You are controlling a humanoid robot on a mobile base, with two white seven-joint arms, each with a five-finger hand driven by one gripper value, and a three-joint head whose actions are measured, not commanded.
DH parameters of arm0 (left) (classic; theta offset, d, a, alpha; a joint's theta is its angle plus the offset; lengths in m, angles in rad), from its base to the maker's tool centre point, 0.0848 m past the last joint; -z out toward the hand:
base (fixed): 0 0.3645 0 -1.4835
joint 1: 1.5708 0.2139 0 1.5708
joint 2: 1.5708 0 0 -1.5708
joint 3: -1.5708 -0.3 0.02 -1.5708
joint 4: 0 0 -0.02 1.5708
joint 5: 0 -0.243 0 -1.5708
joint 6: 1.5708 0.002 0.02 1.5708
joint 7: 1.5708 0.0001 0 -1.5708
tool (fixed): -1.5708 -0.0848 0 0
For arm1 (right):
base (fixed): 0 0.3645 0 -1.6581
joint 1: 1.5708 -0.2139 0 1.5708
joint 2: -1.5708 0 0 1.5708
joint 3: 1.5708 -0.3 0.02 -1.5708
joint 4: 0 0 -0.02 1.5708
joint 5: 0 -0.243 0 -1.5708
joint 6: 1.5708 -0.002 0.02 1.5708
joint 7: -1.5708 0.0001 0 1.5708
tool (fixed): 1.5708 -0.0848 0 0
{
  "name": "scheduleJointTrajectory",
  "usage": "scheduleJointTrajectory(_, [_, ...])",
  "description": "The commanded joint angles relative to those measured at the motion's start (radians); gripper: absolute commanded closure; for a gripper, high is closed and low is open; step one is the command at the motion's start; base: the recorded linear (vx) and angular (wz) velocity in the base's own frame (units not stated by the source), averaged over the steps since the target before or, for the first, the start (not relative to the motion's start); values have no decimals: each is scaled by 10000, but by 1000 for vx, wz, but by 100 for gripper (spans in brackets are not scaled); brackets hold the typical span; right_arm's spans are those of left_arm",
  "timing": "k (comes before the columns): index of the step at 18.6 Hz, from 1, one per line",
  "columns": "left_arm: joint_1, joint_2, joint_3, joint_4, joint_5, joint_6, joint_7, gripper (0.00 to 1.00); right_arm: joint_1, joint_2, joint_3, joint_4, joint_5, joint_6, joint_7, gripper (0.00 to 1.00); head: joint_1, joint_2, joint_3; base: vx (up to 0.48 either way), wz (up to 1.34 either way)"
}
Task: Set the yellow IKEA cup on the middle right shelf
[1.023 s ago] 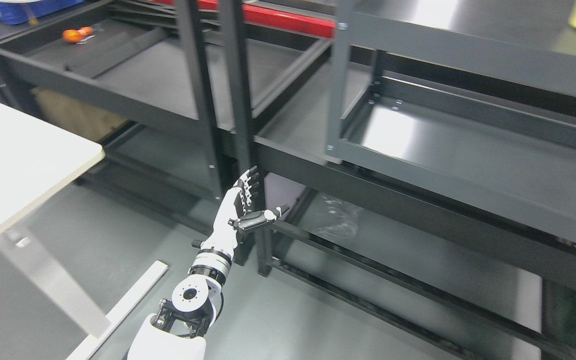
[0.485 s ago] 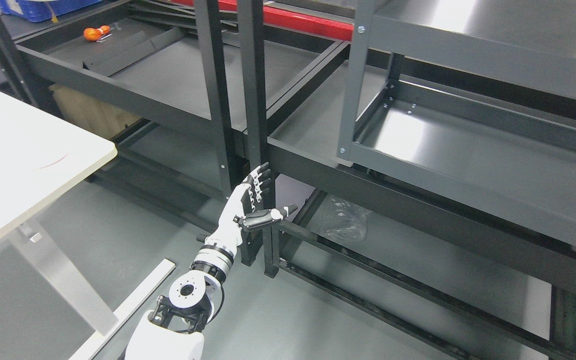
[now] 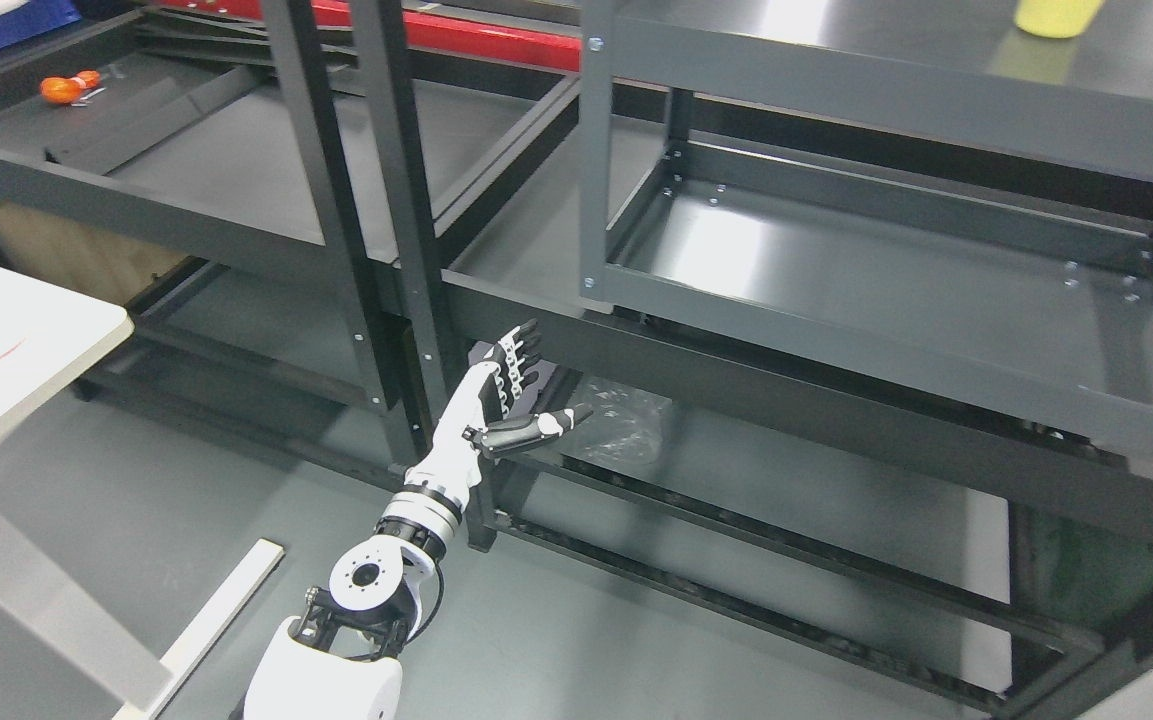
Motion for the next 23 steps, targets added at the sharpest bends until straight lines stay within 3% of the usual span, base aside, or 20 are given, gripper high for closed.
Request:
scheduleJointTrajectory(1, [-17,175,217,-63,-1,-34,37,1,106,-175,169,-1,-245,-1,-2150,1,0,0,0,-67,-277])
scheduleJointTrajectory(4, [28,175,432,-124,-1,-432,-24,1,106,-175,169,-1,-245,-1,-2150,1,0,0,0,-81,-257])
scheduleJointTrajectory(23, [382,175,862,-186,-1,-387,-71,1,106,-175,169,-1,-245,-1,-2150,1,0,0,0,-120,-269])
